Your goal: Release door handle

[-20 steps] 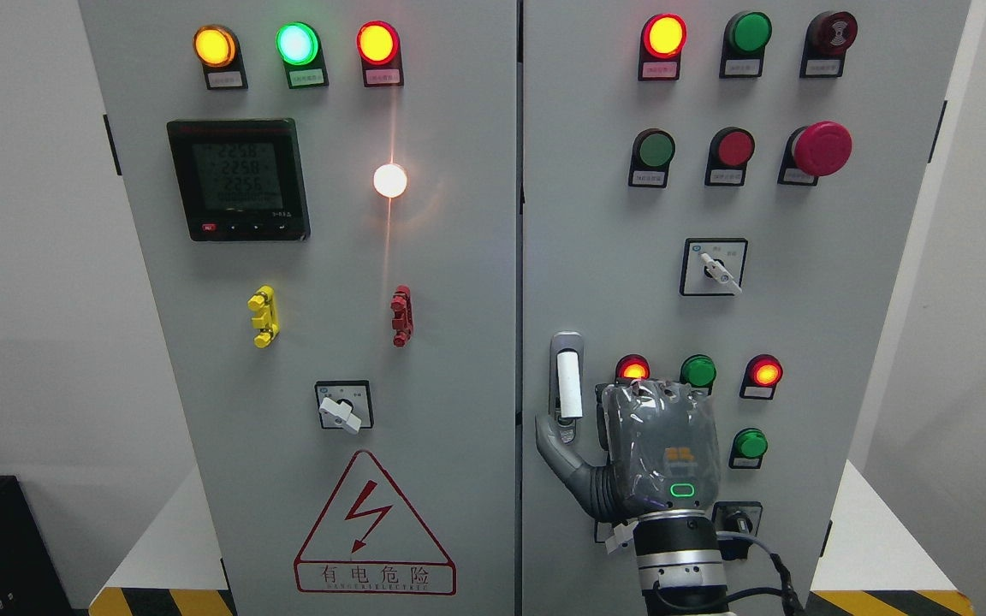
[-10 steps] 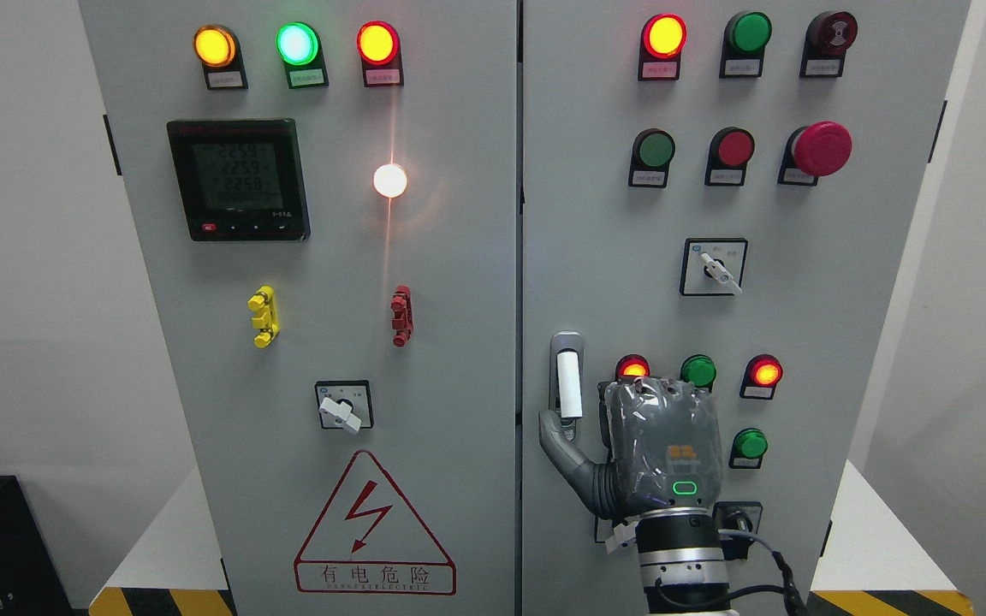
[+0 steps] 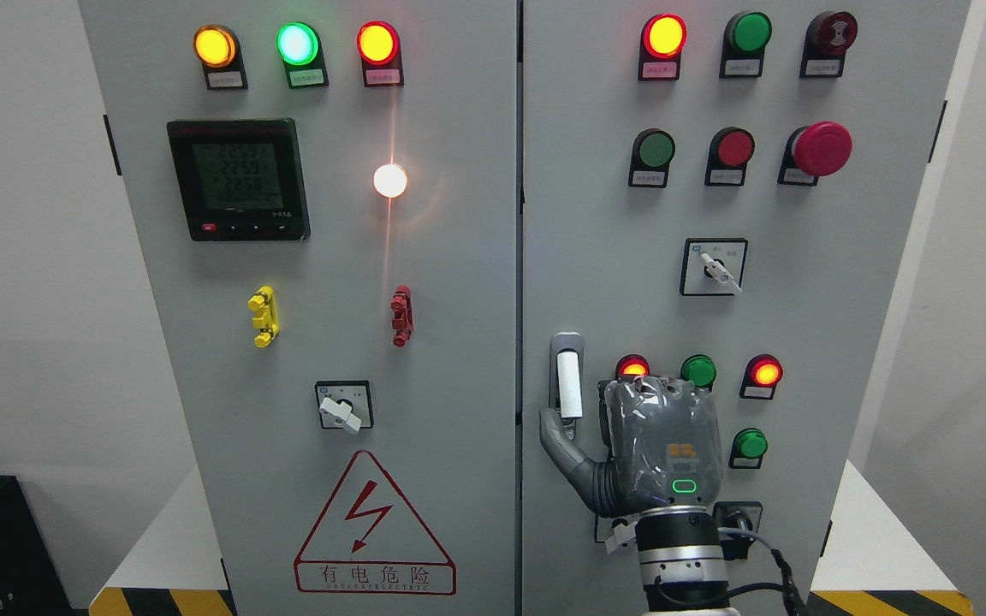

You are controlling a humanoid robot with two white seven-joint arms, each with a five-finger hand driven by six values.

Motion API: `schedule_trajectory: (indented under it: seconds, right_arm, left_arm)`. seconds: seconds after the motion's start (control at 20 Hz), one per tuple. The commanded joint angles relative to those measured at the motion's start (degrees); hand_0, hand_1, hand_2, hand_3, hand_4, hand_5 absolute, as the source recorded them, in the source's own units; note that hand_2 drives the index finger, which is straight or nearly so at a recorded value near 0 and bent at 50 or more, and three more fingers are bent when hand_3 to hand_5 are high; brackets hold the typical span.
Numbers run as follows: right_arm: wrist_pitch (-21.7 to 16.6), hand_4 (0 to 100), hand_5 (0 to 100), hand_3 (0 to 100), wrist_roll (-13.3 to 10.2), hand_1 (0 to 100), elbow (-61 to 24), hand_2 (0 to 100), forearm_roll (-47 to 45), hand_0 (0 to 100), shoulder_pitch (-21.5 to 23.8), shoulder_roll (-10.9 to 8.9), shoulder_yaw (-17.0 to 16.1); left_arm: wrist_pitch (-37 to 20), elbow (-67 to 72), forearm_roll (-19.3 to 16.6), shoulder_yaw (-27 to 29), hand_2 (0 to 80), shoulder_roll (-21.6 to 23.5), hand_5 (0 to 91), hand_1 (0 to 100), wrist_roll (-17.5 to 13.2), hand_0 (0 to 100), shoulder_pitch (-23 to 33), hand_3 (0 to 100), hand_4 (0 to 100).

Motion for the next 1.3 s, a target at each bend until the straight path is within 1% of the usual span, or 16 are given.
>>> schedule_trajectory:
  seconds: [0.0, 0.6, 1.0, 1.25]
  right_arm:
    - [0.0, 98, 100, 100, 0.0, 23, 0.7, 99, 0.0, 30, 0.0, 0.05, -0.1]
    - [0.0, 99, 100, 100, -0.3, 22, 0.7, 99, -0.2, 34, 0.0, 0.05, -0.1]
    - [0.0, 99, 100, 100, -0.4, 25, 0.7, 99, -0.2, 37, -0.1, 0.05, -0.2]
    - [0.0, 99, 100, 100, -0.5, 26, 0.6, 99, -0.3, 42, -0.1, 0.05, -0.2]
  left_arm:
    - [0.0, 0.0, 0.0, 0.0, 0.0, 0.0, 0.0, 56, 0.0, 12, 0.0, 0, 0]
    - [0.0, 0.0, 0.0, 0.0, 0.0, 0.0, 0.0, 56, 0.0, 12, 0.0, 0, 0]
    - [0.0, 0.0, 0.0, 0.0, 0.0, 0.0, 0.0, 56, 0.0, 12, 0.0, 0, 0]
    - [0.0, 0.0, 0.0, 0.0, 0.0, 0.0, 0.0, 56, 0.0, 12, 0.0, 0, 0]
